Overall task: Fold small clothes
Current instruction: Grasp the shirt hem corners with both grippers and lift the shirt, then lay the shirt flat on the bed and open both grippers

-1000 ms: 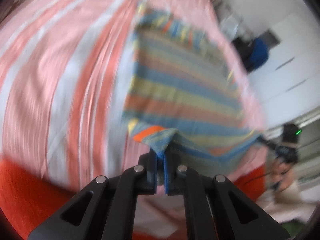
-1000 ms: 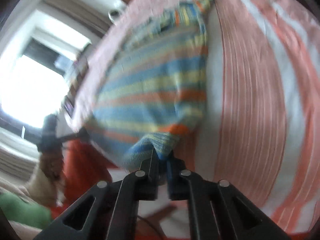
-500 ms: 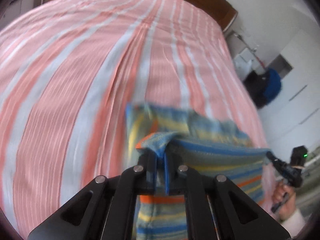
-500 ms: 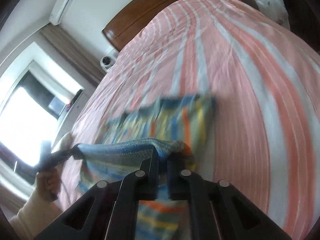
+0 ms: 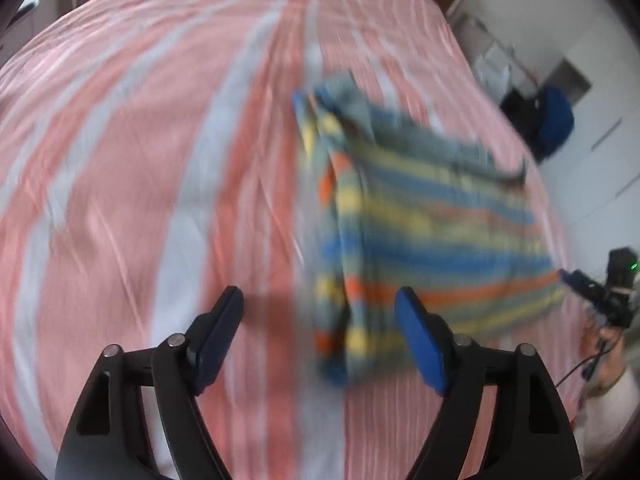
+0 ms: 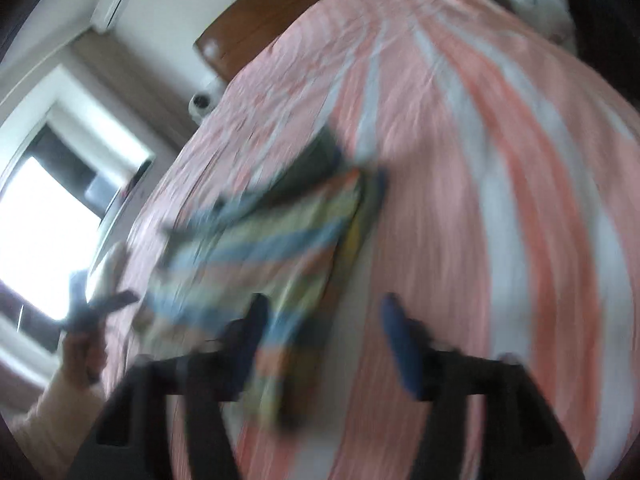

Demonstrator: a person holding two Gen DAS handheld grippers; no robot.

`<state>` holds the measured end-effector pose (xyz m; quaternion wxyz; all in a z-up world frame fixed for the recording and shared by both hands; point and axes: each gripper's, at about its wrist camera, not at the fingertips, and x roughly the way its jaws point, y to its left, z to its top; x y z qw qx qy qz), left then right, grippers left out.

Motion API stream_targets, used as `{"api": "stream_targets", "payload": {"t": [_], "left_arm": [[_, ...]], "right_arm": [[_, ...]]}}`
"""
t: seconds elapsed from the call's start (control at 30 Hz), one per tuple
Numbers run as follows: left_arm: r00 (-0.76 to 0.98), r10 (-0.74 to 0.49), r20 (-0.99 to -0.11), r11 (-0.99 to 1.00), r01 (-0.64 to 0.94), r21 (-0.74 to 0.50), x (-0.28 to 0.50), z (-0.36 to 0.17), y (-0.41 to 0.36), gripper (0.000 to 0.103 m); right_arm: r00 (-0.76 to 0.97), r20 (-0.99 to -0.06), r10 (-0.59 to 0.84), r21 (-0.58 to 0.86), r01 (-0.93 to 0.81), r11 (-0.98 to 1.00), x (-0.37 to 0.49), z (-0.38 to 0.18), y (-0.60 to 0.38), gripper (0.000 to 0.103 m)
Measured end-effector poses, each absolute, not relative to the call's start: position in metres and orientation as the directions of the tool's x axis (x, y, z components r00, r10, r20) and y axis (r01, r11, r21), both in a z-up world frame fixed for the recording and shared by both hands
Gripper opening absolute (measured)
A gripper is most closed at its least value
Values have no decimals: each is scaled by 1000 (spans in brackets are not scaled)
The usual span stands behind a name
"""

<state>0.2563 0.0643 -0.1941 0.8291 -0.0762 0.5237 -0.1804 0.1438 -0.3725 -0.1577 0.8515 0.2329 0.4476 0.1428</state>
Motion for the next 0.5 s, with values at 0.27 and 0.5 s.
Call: {"api": "stream_targets", "payload": {"t": [0.27, 0.5], "left_arm": [[386, -320, -865, 937, 261, -230, 244, -193, 41, 3], [277, -438, -855, 879, 331, -343, 178, -168, 74, 3]], "right_arm": [[468, -773, 427, 481, -6, 877, 143, -188, -332, 7], [378, -786, 489, 495, -89, 864, 91, -155, -337, 6]]}}
